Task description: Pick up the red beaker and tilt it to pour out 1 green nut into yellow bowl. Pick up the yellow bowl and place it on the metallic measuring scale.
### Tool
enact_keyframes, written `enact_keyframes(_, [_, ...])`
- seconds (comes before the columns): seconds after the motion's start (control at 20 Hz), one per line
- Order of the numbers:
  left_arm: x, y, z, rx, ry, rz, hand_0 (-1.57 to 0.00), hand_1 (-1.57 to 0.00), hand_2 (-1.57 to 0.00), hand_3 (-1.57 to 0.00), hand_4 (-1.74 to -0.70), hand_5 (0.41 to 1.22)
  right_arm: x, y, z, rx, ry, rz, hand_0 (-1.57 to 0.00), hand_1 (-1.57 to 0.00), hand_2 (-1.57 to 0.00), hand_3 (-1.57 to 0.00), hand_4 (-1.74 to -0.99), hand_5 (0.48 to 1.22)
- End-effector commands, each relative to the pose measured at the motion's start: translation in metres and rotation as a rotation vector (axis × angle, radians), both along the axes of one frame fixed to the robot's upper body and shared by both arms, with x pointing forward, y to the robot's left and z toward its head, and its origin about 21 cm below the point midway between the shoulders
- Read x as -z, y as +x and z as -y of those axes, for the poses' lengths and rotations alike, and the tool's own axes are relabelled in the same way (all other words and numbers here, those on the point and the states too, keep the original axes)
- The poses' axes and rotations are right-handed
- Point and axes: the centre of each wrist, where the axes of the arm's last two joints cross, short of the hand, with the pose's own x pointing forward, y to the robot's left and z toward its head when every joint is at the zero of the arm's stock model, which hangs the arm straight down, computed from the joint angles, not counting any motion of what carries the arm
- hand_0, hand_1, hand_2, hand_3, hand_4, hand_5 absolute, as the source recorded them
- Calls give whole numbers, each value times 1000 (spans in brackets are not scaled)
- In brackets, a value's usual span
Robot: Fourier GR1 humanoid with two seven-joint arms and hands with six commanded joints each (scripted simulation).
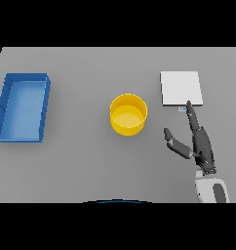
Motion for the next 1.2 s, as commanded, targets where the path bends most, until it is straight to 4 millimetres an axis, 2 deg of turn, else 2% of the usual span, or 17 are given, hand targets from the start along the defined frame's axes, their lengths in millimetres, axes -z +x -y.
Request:
enact_keyframes(0.0, [6,-9,4,-15,-16,0,-1571,-1571,-1571,-1450,-1741,1221,0,0,0,-5,0,-8,1,1,1,1,-1206,653])
enact_keyframes(0.2, [46,-42,-4,-68,-81,-37,-1571,-1571,-1571,-1449,-1741,1221,0,-2,-5,-13,3,-11,1,1,1,1,-1217,664])
enact_keyframes(0.4, [69,-56,1,-103,-135,-62,-1571,-1571,-1571,-1509,-1741,1221,-1,2,-7,-13,-4,-13,1,1,1,1,-1217,666])
enact_keyframes(0.45, [75,-61,0,-113,-136,-73,-1571,-1571,-1571,-1521,-1741,1199,2,0,-5,-11,-8,-15,1,1,1,1,-1216,667])
enact_keyframes(0.55, [82,-63,2,-125,-134,-86,-1571,-1571,-1571,-1539,-1741,1117,2,0,-5,-6,-7,-7,1,1,1,1,-1207,665])
enact_keyframes(0.65, [89,-67,0,-135,-124,-111,-1571,-1571,-1571,-1551,-1741,967,1,-2,-6,-9,-2,2,1,1,1,1,-1205,664])
enact_keyframes(0.7, [90,-69,-1,-124,-112,-129,-1571,-1571,-1571,-1555,-1667,908,0,0,-5,-4,-7,4,1,1,1,1,-1202,667])
enact_keyframes(0.75, [90,-73,-1,-101,-101,-166,-1571,-1571,-1571,-1503,-1530,865,2,0,-6,-5,-7,-9,1,1,1,1,-1197,664])
enact_keyframes(0.8, [85,-75,-1,-68,-100,-194,-1564,-1449,-1432,-1362,-1374,830,3,0,-7,-4,2,-18,1,1,1,1,-1192,663])
enact_keyframes(0.85, [86,-79,1,-35,-117,-239,-1457,-1180,-1187,-1129,-1229,803,3,1,-7,-7,8,-19,1,1,1,1,-1188,663])
enact_keyframes(0.95, [77,-81,-3,3,-127,-313,-932,-755,-767,-722,-1034,758,3,-3,-5,-12,-4,3,1,1,1,1,-1185,665])
enact_keyframes(1.05, [71,-82,-4,33,-123,-343,-596,-483,-490,-462,-916,723,2,-6,-3,-13,-14,9,1,1,1,1,-1182,667])
enact_keyframes(1.15, [73,-84,-3,57,-132,-373,-381,-309,-313,-295,-851,698,2,-7,-6,-9,-1,-9,1,1,1,1,-1187,667])
